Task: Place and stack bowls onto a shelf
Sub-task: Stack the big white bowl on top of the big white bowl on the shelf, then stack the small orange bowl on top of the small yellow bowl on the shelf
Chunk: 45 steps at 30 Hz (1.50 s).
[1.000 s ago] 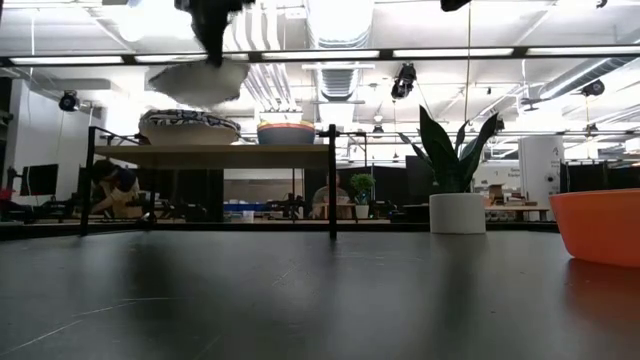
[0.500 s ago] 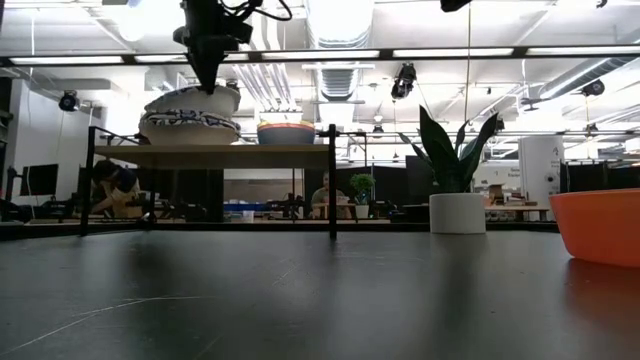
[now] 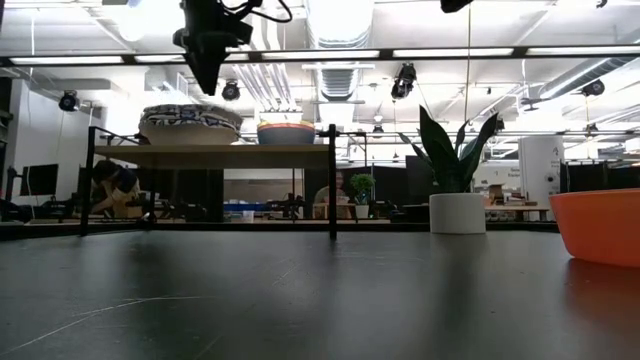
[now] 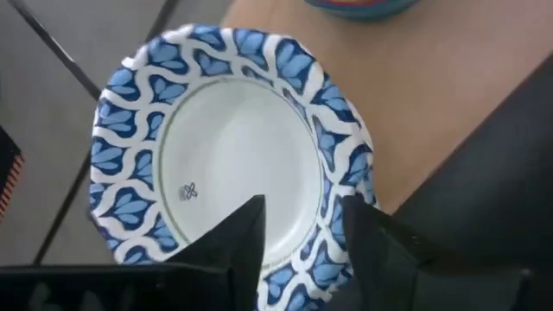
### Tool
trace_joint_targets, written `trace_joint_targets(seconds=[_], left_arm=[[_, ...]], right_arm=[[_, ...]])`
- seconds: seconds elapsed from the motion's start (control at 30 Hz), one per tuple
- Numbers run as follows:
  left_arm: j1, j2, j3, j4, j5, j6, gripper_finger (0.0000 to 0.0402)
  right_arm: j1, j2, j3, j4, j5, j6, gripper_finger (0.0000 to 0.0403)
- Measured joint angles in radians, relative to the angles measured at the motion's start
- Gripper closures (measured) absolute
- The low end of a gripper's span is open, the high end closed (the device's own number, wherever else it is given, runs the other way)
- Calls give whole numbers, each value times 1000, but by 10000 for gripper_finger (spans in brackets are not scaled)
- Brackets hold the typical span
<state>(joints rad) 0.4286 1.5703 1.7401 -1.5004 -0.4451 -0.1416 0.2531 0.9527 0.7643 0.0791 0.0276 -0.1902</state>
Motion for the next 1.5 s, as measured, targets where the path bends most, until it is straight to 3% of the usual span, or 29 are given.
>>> trace_joint_targets(seconds=[0.23, 0.37, 0.6, 0.73, 0.87, 1.0, 1.13, 1.3, 1.5], left_arm=[[-39, -4, 0, -25, 20, -86, 230], [-119, -26, 0, 12, 18, -131, 228], [-399, -76, -1, 208, 17, -110, 234], [-590, -85, -40, 375, 12, -11, 235], [-755, -107, -174, 515, 13, 141, 235], [-840, -158, -383, 668, 14, 168, 235], [-855, -247, -624, 910, 27, 154, 235], [-835, -375, -896, 1265, 134, 182, 235], [-796, -519, -1064, 1472, 161, 240, 235]], right_arm=[[0, 0, 0, -1, 0, 0, 394], [0, 0, 0, -3, 0, 10, 394], [0, 0, 0, -20, 1, 25, 394], [0, 0, 0, -19, 36, 50, 394], [0, 0, 0, -27, 88, 88, 394], [0, 12, 0, -23, 86, 110, 394], [0, 35, 0, -24, 90, 155, 394], [-23, 60, 32, -76, 133, 248, 394], [-53, 113, 162, -308, 133, 360, 394]])
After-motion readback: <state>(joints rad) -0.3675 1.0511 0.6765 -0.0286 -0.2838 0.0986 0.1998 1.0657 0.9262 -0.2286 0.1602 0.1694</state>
